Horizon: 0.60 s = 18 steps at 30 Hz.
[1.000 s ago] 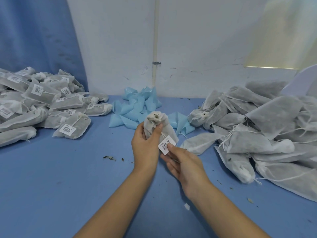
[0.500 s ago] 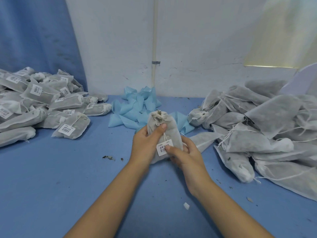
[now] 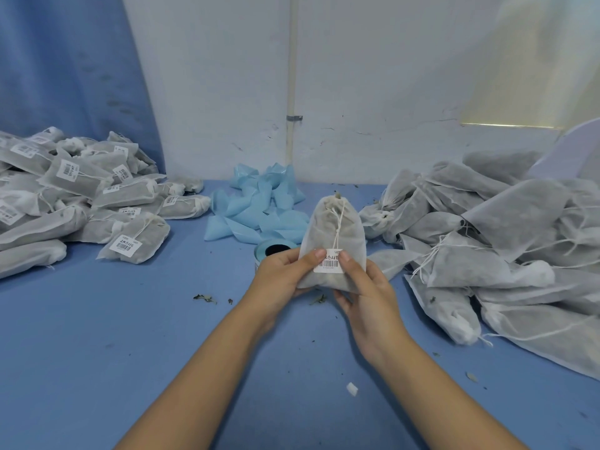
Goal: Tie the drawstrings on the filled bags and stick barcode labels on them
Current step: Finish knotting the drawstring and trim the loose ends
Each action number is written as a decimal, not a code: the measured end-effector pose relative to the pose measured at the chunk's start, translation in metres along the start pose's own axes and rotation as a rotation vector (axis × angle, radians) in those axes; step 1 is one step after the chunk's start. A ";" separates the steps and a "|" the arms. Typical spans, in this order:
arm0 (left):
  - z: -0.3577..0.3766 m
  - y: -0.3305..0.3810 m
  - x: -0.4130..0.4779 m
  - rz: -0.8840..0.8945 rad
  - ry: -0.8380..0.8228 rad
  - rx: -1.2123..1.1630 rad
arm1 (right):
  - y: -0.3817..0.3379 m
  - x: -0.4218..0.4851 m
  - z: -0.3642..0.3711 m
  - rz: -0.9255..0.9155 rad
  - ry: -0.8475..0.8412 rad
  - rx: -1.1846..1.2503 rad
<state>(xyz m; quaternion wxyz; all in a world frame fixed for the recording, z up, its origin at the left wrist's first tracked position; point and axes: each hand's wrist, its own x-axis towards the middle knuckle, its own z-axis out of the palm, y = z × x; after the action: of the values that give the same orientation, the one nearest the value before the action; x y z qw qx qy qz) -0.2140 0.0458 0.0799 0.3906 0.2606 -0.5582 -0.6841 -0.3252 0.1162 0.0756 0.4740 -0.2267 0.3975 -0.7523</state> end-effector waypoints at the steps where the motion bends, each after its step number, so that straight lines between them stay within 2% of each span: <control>1: -0.001 0.000 0.001 -0.006 -0.012 -0.002 | 0.000 0.000 0.000 -0.007 0.002 0.002; 5: -0.003 0.002 0.001 -0.040 -0.045 0.039 | 0.003 0.002 -0.003 -0.012 0.034 0.032; 8: -0.006 0.006 -0.001 -0.107 -0.097 0.195 | 0.003 0.004 -0.005 -0.020 0.045 0.037; 11: -0.008 0.008 -0.002 -0.088 -0.078 0.268 | 0.003 0.003 -0.003 -0.072 0.059 -0.054; 13: -0.006 0.008 0.000 0.015 0.057 0.125 | 0.004 0.003 -0.002 -0.148 0.106 -0.193; 15: -0.005 0.010 0.005 0.126 0.170 -0.216 | 0.005 0.003 -0.003 -0.239 0.145 -0.328; 17: -0.006 0.016 0.006 0.196 0.183 -0.493 | 0.007 0.003 -0.006 -0.336 0.150 -0.460; 18: -0.006 0.018 0.006 0.197 0.181 -0.553 | 0.009 0.003 -0.008 -0.378 0.158 -0.539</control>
<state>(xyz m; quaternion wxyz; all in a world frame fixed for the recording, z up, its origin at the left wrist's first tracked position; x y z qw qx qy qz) -0.2082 0.0358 0.0967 0.5591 0.1488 -0.3365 -0.7429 -0.3279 0.1143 0.0631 0.2171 -0.3543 0.5686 -0.7100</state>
